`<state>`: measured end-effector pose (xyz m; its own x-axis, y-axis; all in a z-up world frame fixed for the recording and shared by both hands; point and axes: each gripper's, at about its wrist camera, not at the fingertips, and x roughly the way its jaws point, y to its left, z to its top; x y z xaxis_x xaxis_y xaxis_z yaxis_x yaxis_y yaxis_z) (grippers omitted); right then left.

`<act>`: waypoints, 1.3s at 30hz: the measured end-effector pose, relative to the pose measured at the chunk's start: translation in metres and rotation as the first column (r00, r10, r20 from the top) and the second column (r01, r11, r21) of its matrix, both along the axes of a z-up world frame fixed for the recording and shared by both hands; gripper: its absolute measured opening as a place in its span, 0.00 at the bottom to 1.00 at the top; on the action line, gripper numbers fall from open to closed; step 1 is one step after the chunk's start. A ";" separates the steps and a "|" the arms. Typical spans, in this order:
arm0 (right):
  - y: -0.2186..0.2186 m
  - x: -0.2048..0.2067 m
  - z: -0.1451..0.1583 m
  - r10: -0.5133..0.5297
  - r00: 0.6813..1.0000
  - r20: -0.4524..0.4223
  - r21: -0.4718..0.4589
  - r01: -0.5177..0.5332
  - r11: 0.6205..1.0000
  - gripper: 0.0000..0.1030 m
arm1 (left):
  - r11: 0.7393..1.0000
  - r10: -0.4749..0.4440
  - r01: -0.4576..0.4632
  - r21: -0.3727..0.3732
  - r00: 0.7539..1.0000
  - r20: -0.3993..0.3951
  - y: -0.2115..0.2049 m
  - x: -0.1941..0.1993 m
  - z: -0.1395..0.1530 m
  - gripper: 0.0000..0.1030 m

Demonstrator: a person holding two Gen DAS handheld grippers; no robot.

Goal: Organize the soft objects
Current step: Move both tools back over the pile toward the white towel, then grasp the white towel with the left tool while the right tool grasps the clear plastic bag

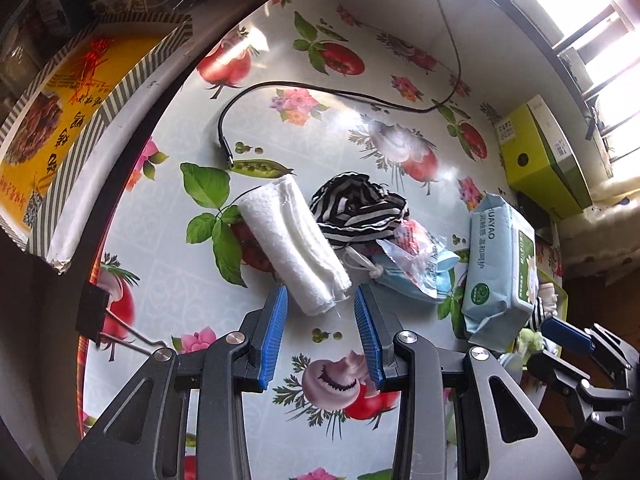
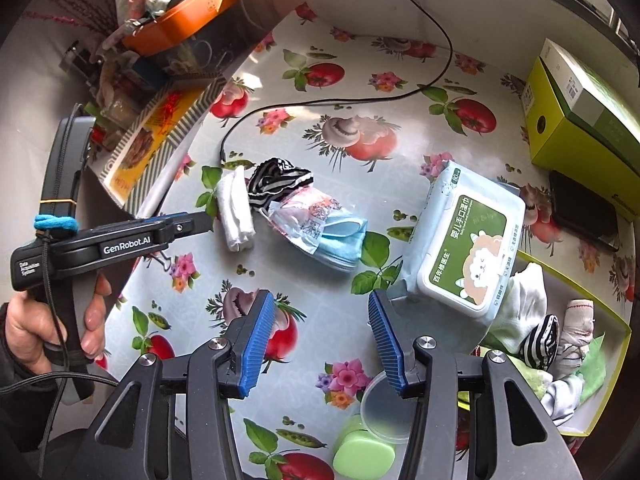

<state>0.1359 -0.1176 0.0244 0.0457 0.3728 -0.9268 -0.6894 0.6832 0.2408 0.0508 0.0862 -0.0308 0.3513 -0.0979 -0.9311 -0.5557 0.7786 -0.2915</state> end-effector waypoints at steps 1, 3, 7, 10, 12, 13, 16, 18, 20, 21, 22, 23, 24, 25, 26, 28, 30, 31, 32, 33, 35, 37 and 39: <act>0.001 0.000 -0.001 0.001 1.000 -0.002 -0.001 -0.001 1.000 0.47 | 1.000 0.013 -0.013 -0.002 1.000 -0.003 0.003 0.001 -0.003 0.35; 0.002 0.001 -0.002 0.001 1.000 -0.005 -0.005 -0.001 1.000 0.47 | 0.999 0.037 -0.037 -0.014 0.999 -0.008 0.007 0.005 -0.010 0.35; 0.005 0.002 -0.005 0.004 1.000 -0.008 -0.013 -0.004 1.000 0.47 | 0.995 0.091 -0.092 -0.032 0.995 -0.026 0.017 0.012 -0.024 0.35; 0.007 0.003 -0.007 0.006 1.000 -0.009 -0.020 -0.006 1.000 0.48 | 0.993 0.111 -0.112 -0.041 0.993 -0.028 0.020 0.018 -0.030 0.35; 0.010 0.004 -0.008 0.008 1.000 -0.011 -0.023 -0.009 1.000 0.48 | 0.993 0.111 -0.113 -0.046 0.993 -0.029 0.020 0.023 -0.033 0.36; 0.011 0.005 -0.009 0.010 1.000 -0.012 -0.024 -0.010 1.000 0.48 | 0.993 0.111 -0.113 -0.046 0.993 -0.035 0.020 0.025 -0.035 0.36; 0.017 0.007 -0.011 0.020 1.000 -0.014 -0.028 -0.020 0.999 0.48 | 0.993 0.109 -0.112 -0.042 0.992 -0.058 0.019 0.030 -0.043 0.36; 0.023 0.008 -0.012 0.027 1.000 -0.013 -0.029 -0.028 0.999 0.48 | 0.994 0.103 -0.106 -0.031 0.992 -0.073 0.018 0.029 -0.047 0.36; 0.029 0.011 -0.014 0.036 0.999 -0.009 -0.027 -0.036 0.999 0.48 | 0.995 0.095 -0.098 -0.033 0.992 -0.080 0.018 0.026 -0.051 0.36; 0.033 0.012 -0.016 0.041 0.999 -0.009 -0.027 -0.041 0.999 0.48 | 0.994 0.093 -0.097 -0.041 0.992 -0.080 0.019 0.024 -0.052 0.36; 0.037 0.014 -0.017 0.045 0.999 -0.010 -0.029 -0.046 0.999 0.48 | 0.994 0.092 -0.096 -0.049 0.993 -0.078 0.020 0.022 -0.053 0.36; 0.041 0.016 -0.019 0.050 0.999 -0.010 -0.028 -0.050 0.998 0.48 | 0.995 0.087 -0.091 -0.048 0.993 -0.077 0.020 0.020 -0.053 0.36; 0.045 0.019 -0.021 0.055 0.998 -0.012 -0.026 -0.056 0.998 0.48 | 0.996 0.082 -0.084 -0.036 0.994 -0.076 0.020 0.018 -0.052 0.36; 0.050 0.021 -0.024 0.058 0.998 -0.016 -0.028 -0.059 0.998 0.48 | 0.997 0.075 -0.076 -0.022 0.995 -0.073 0.020 0.016 -0.050 0.30; 0.054 0.024 -0.026 0.059 0.998 -0.019 -0.029 -0.060 0.998 0.48 | 0.998 0.063 -0.064 -0.018 0.996 -0.067 0.020 0.013 -0.049 0.24; 0.062 0.029 -0.032 0.064 0.997 -0.032 -0.023 -0.065 0.998 0.48 | 0.999 0.041 -0.042 -0.020 0.998 -0.056 0.018 0.009 -0.046 0.19; 0.072 0.033 -0.039 0.070 0.996 -0.047 -0.026 -0.072 0.997 0.48 | 0.999 0.030 -0.031 -0.020 0.999 -0.044 0.017 0.002 -0.042 0.17; 0.075 0.035 -0.043 0.073 0.996 -0.051 -0.029 -0.075 0.997 0.48 | 0.999 0.028 -0.029 -0.015 0.999 -0.040 0.017 -0.001 -0.040 0.17; 0.079 0.037 -0.046 0.075 0.996 -0.057 -0.030 -0.077 0.997 0.48 | 1.000 0.027 -0.027 -0.010 0.999 -0.038 0.018 -0.004 -0.038 0.17; 0.082 0.039 -0.051 0.076 0.995 -0.064 -0.034 -0.078 0.996 0.48 | 1.000 0.026 -0.026 -0.009 0.999 -0.035 0.019 -0.008 -0.037 0.17; 0.089 0.042 -0.059 0.078 0.994 -0.076 -0.042 -0.081 0.996 0.48 | 1.000 0.021 -0.022 -0.010 0.999 -0.037 0.019 -0.013 -0.037 0.17; 0.095 0.043 -0.066 0.084 0.993 -0.085 -0.048 -0.088 0.995 0.48 | 1.000 0.014 -0.015 -0.007 0.999 -0.051 0.019 -0.017 -0.041 0.17; 0.101 0.043 -0.072 0.097 0.991 -0.093 -0.057 -0.103 0.993 0.48 | 1.000 0.020 -0.021 -0.012 0.998 -0.064 0.021 -0.020 -0.046 0.17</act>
